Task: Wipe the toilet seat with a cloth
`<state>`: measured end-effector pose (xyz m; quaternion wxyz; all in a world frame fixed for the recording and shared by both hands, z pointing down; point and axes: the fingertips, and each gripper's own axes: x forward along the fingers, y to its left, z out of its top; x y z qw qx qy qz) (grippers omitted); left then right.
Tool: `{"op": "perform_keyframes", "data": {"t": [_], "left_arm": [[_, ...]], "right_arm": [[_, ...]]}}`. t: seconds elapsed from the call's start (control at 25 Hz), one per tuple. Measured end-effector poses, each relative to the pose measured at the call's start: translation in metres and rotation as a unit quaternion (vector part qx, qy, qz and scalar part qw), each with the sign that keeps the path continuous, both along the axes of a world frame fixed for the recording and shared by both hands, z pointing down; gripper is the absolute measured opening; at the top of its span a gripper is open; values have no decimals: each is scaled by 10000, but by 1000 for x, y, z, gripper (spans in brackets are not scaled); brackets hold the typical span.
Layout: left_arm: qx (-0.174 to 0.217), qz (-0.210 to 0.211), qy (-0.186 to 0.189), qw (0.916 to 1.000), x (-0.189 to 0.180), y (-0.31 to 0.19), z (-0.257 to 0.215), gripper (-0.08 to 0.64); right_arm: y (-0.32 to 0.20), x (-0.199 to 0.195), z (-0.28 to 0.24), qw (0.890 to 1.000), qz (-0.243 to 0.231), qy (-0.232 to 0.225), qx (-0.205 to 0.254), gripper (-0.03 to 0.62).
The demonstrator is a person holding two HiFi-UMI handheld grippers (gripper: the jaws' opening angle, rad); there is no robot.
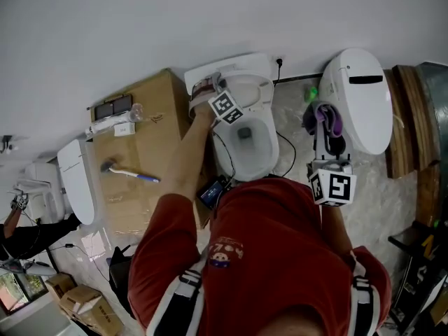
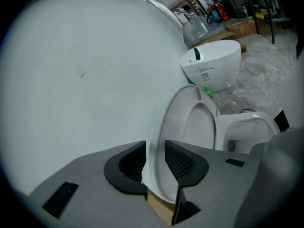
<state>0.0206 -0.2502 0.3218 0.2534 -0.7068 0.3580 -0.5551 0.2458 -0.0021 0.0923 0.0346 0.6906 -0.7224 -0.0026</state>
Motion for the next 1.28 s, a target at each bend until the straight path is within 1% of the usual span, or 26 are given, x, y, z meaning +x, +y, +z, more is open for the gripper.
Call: {"op": "perform_keyframes", "data": {"t": [0.12, 0.2, 0.24, 0.36, 0.52, 0.72, 0.84, 1.0, 1.08, 1.2, 1.28], "left_arm": [[184, 29, -63, 9998, 1, 3, -1, 87], [301, -7, 11, 9995, 2, 4, -3, 61], [306, -44, 104, 9995, 2, 5, -3, 53], [190, -105, 374, 9991, 3, 11, -1, 46], [197, 25, 397, 9990, 4, 25, -6, 43], [-36, -6, 546, 9985, 4, 54, -10, 44], [-280, 92, 585, 9979, 5, 74, -7, 49], [-862, 292, 407, 9950, 4, 111, 4, 58], [-1068, 387, 342, 9929, 5, 131, 10, 59], [-1316, 670, 74, 9890, 6, 161, 18, 51], [-1639, 890, -125, 9824, 6, 190, 30, 46]], "right_arm": [[1, 2, 2, 10000, 1, 54, -41, 66], [1, 2, 0, 10000, -5, 64, -40, 66], [1, 1, -1, 10000, -14, 69, -28, 66], [1, -4, -3, 9999, -87, 65, 12, 66], [3, -12, -1, 9997, -227, 77, -30, 66], [6, -27, 4, 9990, -414, 143, -98, 66], [7, -40, 11, 9981, -581, 151, -167, 66], [12, -58, 19, 9959, -840, 162, -283, 66], [15, -64, 22, 9946, -958, 171, -349, 66], [15, -75, 29, 9924, -1127, 186, -454, 66], [18, -82, 37, 9905, -1237, 195, -571, 66]]}}
